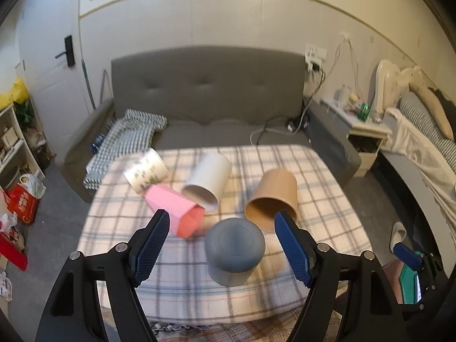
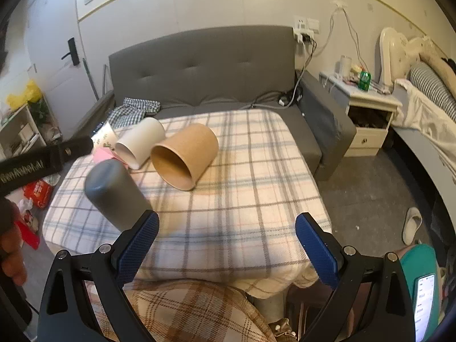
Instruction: Flip cup upside down
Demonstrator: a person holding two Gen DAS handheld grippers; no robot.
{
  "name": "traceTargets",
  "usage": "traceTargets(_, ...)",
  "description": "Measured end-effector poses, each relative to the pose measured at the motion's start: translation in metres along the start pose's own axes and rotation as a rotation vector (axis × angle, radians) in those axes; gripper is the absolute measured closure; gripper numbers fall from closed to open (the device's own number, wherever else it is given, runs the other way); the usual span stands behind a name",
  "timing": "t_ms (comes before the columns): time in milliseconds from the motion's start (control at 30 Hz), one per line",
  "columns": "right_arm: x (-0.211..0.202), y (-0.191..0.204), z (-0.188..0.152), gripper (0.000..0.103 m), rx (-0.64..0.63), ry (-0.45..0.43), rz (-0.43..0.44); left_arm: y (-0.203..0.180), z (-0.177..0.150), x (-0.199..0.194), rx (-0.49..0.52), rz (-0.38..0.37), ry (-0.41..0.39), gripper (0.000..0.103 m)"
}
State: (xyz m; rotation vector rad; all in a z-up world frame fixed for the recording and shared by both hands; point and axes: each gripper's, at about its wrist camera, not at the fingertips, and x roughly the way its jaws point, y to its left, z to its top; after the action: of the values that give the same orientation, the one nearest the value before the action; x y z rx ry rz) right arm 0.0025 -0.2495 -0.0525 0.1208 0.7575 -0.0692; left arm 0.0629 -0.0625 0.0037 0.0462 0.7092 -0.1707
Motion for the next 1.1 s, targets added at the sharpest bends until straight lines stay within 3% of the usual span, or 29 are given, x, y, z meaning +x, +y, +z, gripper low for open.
traceTargets(300, -0.043, 0.021, 0.004, 0.006, -0.053, -0.088, 0.033, 0.018, -0.016, -0.063, -0.012, 0.06, -0.104, 0.024)
traceTargets(367, -0.055, 0.027, 0.004, 0.006, -0.069, -0.118, 0.043, 0.021, -0.024, -0.072, -0.015, 0.085, -0.123, 0.014)
traceTargets(567, -0.065, 0.038, -0.003, 0.002, -0.096, -0.173, 0.051, 0.029, -0.057, -0.085, -0.004, 0.208, -0.216, 0.002)
traceTargets(867, -0.048, 0.038, -0.021, 0.0, -0.087, -0.132, 0.062, 0.041, -0.09, -0.062, -0.061, 0.275, -0.167, 0.002)
traceTargets(1100, -0.043, 0.031, -0.024, 0.0, -0.072, -0.111, 0.057, 0.042, -0.096, -0.062, -0.08, 0.248, -0.151, 0.002)
